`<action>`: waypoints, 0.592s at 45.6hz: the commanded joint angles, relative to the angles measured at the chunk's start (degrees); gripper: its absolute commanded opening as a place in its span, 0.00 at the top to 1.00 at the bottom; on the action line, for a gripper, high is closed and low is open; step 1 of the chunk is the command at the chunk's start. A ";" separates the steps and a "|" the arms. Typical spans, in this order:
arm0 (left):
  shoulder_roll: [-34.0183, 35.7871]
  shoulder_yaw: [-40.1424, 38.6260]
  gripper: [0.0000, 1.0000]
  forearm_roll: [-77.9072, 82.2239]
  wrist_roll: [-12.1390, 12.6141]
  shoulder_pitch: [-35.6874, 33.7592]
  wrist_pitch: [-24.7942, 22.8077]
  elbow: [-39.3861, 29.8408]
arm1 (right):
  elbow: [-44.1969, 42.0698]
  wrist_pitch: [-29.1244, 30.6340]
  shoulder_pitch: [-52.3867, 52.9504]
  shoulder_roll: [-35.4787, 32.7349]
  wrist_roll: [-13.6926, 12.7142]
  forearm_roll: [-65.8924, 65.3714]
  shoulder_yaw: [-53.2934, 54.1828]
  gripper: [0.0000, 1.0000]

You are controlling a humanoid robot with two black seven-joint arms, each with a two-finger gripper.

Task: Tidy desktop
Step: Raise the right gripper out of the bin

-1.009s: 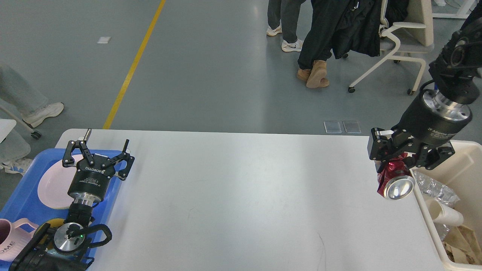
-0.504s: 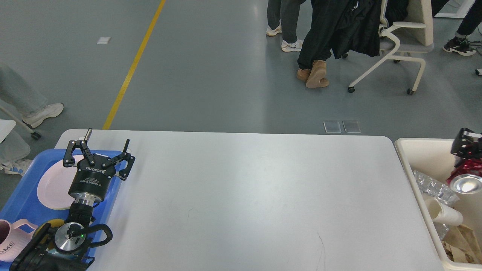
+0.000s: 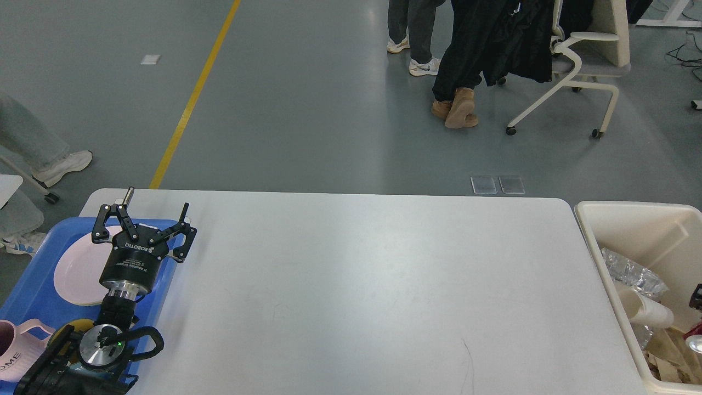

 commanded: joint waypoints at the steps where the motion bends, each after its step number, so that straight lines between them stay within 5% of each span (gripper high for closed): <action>1: 0.00 0.01 0.04 0.00 0.00 0.00 0.01 0.00 | -10.87 -7.60 -9.38 6.88 -1.81 0.95 2.71 1.00; 13: 0.00 0.01 0.04 0.00 0.00 0.00 0.01 0.00 | -20.03 -16.05 -18.53 13.75 -8.49 0.69 10.09 1.00; 27: 0.00 0.01 0.04 0.00 0.00 0.00 0.01 0.00 | -20.03 -16.49 -19.41 13.92 -8.67 0.60 10.45 1.00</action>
